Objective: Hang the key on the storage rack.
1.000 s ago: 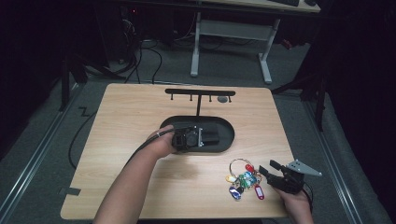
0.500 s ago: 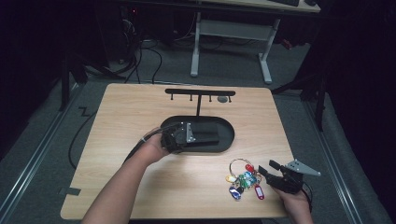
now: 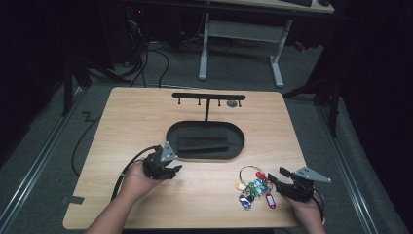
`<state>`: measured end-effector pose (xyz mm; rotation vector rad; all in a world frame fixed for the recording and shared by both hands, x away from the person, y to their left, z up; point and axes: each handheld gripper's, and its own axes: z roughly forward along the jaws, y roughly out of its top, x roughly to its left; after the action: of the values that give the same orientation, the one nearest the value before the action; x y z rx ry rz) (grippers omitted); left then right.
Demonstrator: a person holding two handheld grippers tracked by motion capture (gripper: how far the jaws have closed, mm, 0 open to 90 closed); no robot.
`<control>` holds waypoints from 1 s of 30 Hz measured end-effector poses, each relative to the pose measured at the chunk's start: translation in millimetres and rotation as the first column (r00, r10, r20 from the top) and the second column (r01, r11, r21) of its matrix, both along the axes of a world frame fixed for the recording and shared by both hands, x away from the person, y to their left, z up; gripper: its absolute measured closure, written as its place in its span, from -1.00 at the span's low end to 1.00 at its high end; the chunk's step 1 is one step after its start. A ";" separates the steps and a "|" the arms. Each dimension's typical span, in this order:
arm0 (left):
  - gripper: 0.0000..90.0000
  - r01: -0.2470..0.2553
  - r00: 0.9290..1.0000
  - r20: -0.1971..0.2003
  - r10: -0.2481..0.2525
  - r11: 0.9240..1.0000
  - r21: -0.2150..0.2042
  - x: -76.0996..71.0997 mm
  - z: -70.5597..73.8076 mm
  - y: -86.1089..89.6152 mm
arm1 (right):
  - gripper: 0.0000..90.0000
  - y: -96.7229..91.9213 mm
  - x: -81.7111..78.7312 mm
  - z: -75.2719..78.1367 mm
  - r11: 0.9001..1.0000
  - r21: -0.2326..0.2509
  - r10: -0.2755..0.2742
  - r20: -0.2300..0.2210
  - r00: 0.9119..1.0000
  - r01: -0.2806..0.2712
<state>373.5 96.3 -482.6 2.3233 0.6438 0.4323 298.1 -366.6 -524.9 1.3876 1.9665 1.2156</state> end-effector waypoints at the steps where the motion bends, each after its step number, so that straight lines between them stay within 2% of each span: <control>1: 0.14 -0.008 1.000 -0.009 0.008 1.000 -0.021 -5.4 -3.4 4.8 | -0.16 0.3 0.1 -0.1 1.000 -0.001 0.000 0.001 1.000 0.000; 5: 0.11 -0.057 0.997 -0.053 0.051 0.993 -0.106 -27.5 -18.1 25.6 | -0.17 -0.1 0.6 -0.8 1.000 0.000 -0.008 -0.009 1.000 0.008; 9: 0.02 -0.108 0.993 -0.060 0.101 0.984 -0.142 -44.2 -26.5 42.6 | -0.16 -0.5 0.5 -0.5 1.000 -0.010 -0.009 -0.005 1.000 0.009; 12: -0.04 -0.166 0.986 -0.067 0.155 0.964 -0.209 -58.0 -33.6 55.9 | -0.17 -0.1 -0.6 0.1 1.000 -0.019 -0.011 0.001 1.000 0.011; 14: -0.11 -0.221 0.975 -0.067 0.211 0.946 -0.237 -65.9 -38.1 63.7 | -0.17 -0.1 -1.5 0.4 1.000 -0.020 -0.016 0.003 1.000 0.016; 16: -0.16 -0.231 0.973 -0.076 0.218 0.940 -0.253 -66.8 -38.8 66.3 | -0.17 1.2 -3.2 2.0 0.999 -0.038 -0.018 0.013 1.000 0.018; 21: -0.25 -0.233 0.972 -0.087 0.218 0.939 -0.255 -60.9 -41.9 65.7 | -0.12 4.0 -4.7 3.6 0.999 -0.049 -0.005 0.008 1.000 0.005; 26: -0.29 -0.203 0.979 -0.070 0.191 0.949 -0.241 -60.2 -42.5 59.7 | -0.03 2.7 -8.0 3.7 0.998 -0.064 -0.015 -0.011 1.000 0.015; 28: -0.29 -0.185 0.983 -0.056 0.177 0.956 -0.228 -60.5 -41.4 57.2 | 0.00 2.2 -8.9 4.6 0.998 -0.068 -0.019 -0.015 1.000 0.018; 30: -0.29 -0.181 0.983 -0.057 0.172 0.955 -0.234 -60.7 -41.0 56.2 | 0.02 2.1 -9.7 5.7 0.998 -0.065 -0.021 -0.021 1.000 0.020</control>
<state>312.8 152.5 -523.6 2.0582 0.8765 0.3724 288.4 -364.6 -519.2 1.3907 1.9835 1.1225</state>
